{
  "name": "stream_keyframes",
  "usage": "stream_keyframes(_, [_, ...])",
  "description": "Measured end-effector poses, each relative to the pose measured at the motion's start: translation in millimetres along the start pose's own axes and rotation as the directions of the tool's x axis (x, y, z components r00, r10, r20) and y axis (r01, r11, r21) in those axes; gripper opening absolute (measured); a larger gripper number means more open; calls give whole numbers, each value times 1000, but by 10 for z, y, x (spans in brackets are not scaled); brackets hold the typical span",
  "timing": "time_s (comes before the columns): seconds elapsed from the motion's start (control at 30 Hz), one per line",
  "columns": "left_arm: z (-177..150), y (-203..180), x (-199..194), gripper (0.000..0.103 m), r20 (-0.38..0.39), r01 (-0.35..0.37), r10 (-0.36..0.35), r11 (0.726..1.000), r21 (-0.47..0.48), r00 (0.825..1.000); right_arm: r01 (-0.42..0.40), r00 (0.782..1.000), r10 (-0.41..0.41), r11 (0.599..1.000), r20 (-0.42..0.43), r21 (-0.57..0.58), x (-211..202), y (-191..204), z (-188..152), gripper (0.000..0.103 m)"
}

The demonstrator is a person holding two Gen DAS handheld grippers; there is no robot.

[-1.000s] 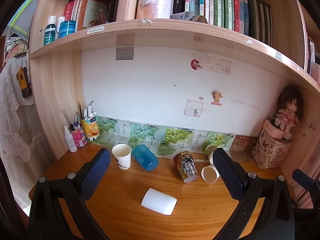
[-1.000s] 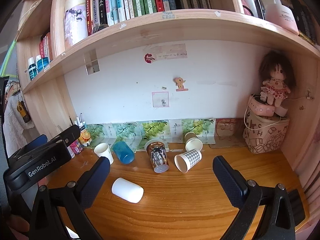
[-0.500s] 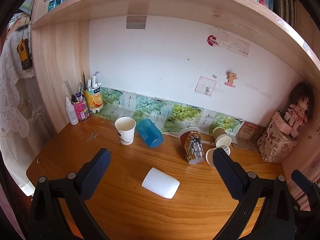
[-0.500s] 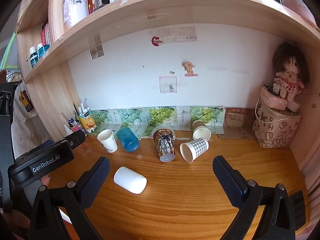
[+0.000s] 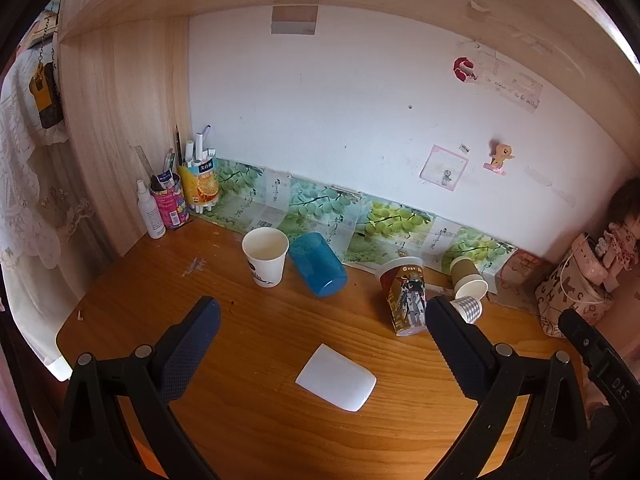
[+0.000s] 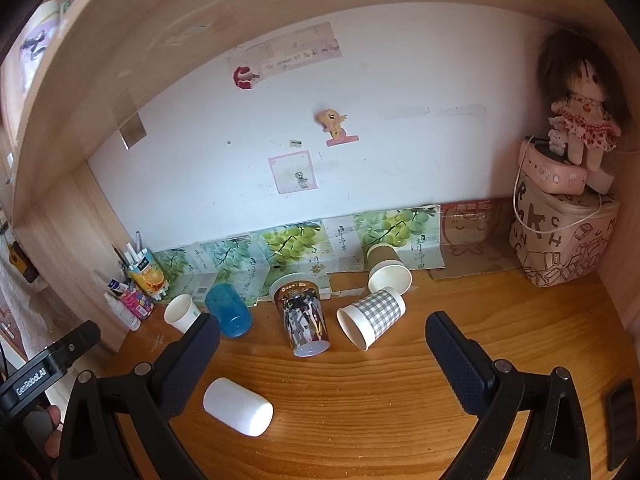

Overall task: Flip cup upright
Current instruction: 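Move the right tool toward the brown-sleeved paper cup lying on its side, then close the right gripper around the brown-sleeved cup's body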

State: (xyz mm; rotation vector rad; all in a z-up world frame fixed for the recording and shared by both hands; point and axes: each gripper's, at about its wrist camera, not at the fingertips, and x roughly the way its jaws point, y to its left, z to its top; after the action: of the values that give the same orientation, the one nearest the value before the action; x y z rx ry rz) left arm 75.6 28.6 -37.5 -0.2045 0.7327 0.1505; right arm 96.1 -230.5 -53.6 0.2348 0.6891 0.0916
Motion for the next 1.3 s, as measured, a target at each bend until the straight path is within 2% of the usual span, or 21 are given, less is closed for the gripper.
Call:
stream_keyframes(0.17, [38, -25, 56, 102, 1, -55, 55, 998, 26, 998, 13, 1000, -11, 998, -22, 54, 320, -219, 110, 103])
stream_keyframes(0.53, [77, -7, 341, 102, -89, -104, 107, 994, 33, 990, 53, 997, -45, 991, -66, 126, 971, -589, 298, 103])
stream_keyframes(0.77, [20, 49, 489, 102, -140, -137, 131, 990, -29, 981, 64, 989, -41, 985, -142, 160, 1431, -677, 467, 103])
stream_keyframes(1.03, [-130, 101, 582, 102, -209, -172, 155, 983, -68, 966, 108, 967, -76, 987, -243, 121, 1947, -704, 666, 103])
stream_keyframes(1.3, [-308, 161, 641, 102, -282, -190, 149, 974, -121, 948, 159, 927, -122, 984, -355, 78, 2443, -729, 710, 100])
